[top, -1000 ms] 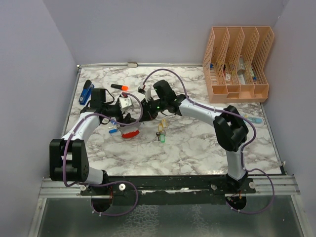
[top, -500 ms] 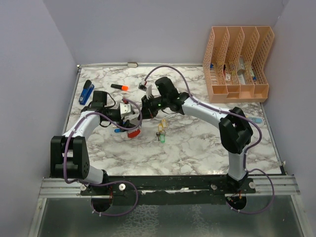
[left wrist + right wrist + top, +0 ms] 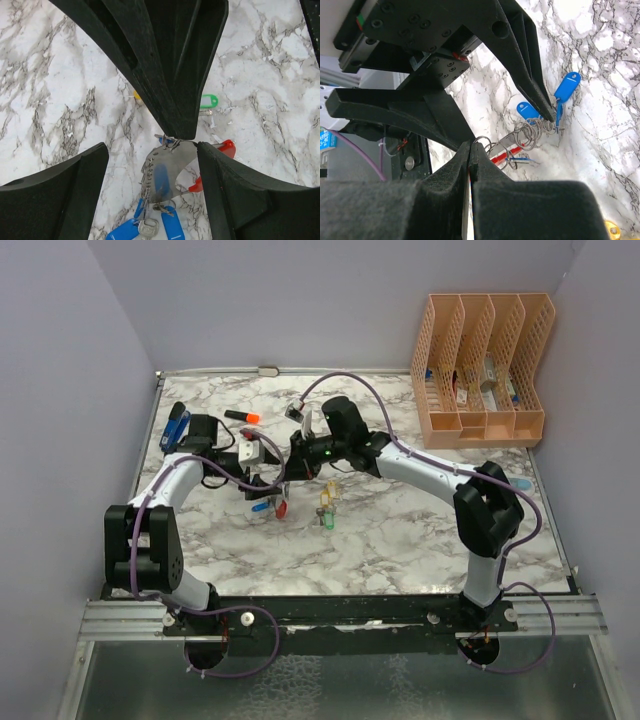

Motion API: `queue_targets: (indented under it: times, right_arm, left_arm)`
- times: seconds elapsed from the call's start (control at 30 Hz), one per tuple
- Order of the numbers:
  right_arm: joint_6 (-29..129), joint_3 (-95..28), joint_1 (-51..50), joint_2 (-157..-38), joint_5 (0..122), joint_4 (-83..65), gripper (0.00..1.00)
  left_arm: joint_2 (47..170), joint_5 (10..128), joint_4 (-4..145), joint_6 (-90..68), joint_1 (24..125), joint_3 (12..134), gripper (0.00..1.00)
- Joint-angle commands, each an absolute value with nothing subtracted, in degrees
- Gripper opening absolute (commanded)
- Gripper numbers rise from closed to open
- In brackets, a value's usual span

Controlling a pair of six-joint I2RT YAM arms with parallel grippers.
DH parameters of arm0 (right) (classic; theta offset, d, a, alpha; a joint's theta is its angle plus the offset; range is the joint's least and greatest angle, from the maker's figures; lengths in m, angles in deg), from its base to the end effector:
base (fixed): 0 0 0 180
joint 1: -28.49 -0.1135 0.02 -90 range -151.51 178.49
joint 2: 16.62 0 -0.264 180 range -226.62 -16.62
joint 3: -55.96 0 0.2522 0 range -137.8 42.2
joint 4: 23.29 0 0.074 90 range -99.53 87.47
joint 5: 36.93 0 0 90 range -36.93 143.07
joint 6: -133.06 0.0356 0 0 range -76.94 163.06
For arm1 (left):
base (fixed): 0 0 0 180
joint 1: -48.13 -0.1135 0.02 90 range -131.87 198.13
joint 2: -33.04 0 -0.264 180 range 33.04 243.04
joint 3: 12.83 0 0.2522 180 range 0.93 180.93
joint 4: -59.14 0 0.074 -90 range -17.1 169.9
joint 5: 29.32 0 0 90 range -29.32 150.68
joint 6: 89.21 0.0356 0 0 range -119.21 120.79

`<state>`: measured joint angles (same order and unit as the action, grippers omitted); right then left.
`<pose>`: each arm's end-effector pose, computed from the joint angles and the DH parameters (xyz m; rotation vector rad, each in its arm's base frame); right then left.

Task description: Put the keys on the keyring

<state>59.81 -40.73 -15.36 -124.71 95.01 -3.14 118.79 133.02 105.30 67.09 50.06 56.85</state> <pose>0.2971 0.3184 0.2620 -0.9895 2.0604 1.3704 0.2810 -0.0434 0.2319 1.3650 1.3958 -0.9358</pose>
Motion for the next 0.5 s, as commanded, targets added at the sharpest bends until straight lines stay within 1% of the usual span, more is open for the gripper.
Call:
queue_targets:
  times: [0.0, 0.07, 0.13, 0.23, 0.3, 0.43, 0.47]
  right_arm:
    - [61.6, -40.1, -15.4, -122.5, 95.0, -6.5, 0.01]
    - [62.0, -40.1, -15.4, -122.1, 93.7, -6.2, 0.01]
    - [62.7, -40.1, -15.3, -121.6, 91.9, -6.0, 0.01]
    - [63.8, -40.1, -15.4, -120.9, 90.2, -5.6, 0.01]
    - [64.4, -40.2, -15.4, -120.5, 89.2, -5.1, 0.01]
    - [65.9, -40.1, -15.3, -119.8, 87.2, -4.5, 0.01]
    - [66.5, -39.9, -15.4, -119.6, 86.4, -4.6, 0.01]
  left_arm:
    - [120.3, 138.4, 117.6, 75.0, 49.9, 61.9, 0.74]
    - [120.9, 137.4, 123.0, 77.9, 49.8, 63.7, 0.74]
    - [120.9, 136.8, 125.3, 77.9, 49.7, 64.7, 0.75]
    - [119.6, 135.7, 126.4, 77.0, 49.5, 64.9, 0.78]
    - [117.5, 134.4, 122.5, 72.1, 48.8, 64.0, 0.78]
    - [111.4, 128.7, 105.1, 53.9, 48.0, 59.0, 0.78]
    - [111.0, 127.1, 105.2, 53.1, 48.0, 59.2, 0.78]
